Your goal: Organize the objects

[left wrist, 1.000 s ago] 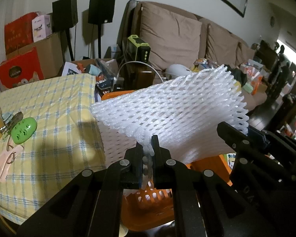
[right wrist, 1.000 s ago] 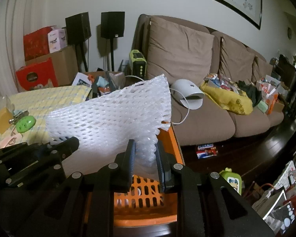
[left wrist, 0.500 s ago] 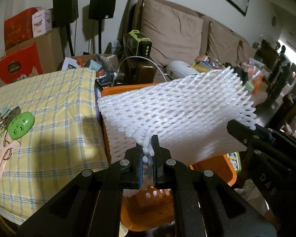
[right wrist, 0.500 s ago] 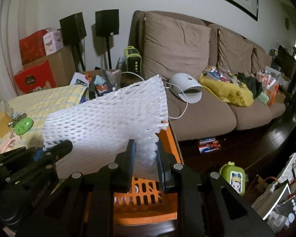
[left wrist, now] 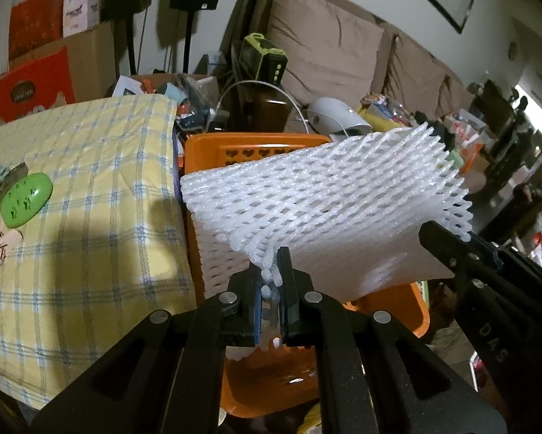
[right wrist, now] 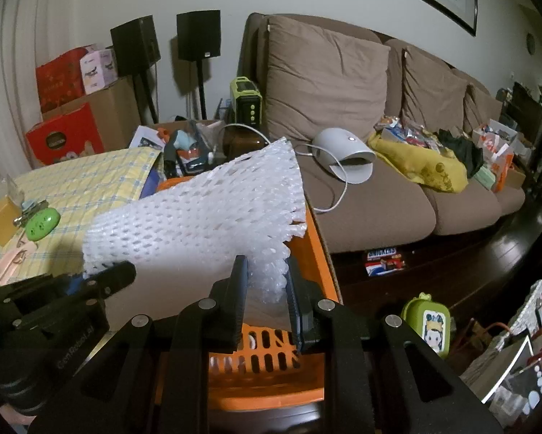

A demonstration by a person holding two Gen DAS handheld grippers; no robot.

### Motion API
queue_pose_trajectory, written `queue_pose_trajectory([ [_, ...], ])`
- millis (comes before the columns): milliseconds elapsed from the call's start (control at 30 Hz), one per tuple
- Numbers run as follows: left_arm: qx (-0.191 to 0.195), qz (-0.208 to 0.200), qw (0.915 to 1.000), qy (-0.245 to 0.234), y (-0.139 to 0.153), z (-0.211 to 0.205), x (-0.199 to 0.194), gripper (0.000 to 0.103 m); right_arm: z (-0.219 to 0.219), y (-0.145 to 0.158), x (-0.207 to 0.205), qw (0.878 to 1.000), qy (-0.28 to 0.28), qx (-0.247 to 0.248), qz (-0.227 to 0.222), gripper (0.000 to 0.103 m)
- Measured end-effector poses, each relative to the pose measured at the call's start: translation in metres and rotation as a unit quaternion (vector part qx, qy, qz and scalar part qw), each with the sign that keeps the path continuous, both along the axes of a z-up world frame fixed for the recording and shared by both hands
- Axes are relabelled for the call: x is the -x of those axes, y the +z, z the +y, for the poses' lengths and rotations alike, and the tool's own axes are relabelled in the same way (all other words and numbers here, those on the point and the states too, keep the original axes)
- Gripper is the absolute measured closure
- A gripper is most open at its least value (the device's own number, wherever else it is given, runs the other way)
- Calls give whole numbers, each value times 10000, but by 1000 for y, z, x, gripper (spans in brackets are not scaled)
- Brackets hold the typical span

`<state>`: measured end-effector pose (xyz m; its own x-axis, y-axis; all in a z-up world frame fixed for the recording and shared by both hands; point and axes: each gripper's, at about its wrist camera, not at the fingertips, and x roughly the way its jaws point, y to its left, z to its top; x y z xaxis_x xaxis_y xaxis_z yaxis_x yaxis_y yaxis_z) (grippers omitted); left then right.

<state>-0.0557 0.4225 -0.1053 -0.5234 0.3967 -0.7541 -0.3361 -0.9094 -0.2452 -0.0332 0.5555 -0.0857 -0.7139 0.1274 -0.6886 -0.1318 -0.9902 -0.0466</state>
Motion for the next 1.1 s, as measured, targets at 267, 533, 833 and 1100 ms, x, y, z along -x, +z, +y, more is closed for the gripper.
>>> queue_pose_trajectory([
  [267, -24, -143, 9999, -52, -5, 3, 3, 96, 2, -5, 1, 9999, -45, -65, -68, 83],
  [533, -63, -342, 9994, -64, -10, 0, 12, 96, 2, -12, 4, 9998, -29, -57, -162, 83],
  [833, -63, -424, 9990, -154, -17, 3, 9, 96, 1, -14, 4, 9998, -46, -39, -196, 83],
  [1100, -82, -341, 9993, -119, -11, 1, 10, 96, 4, -3, -3, 9998, -21, 103, 139, 83],
])
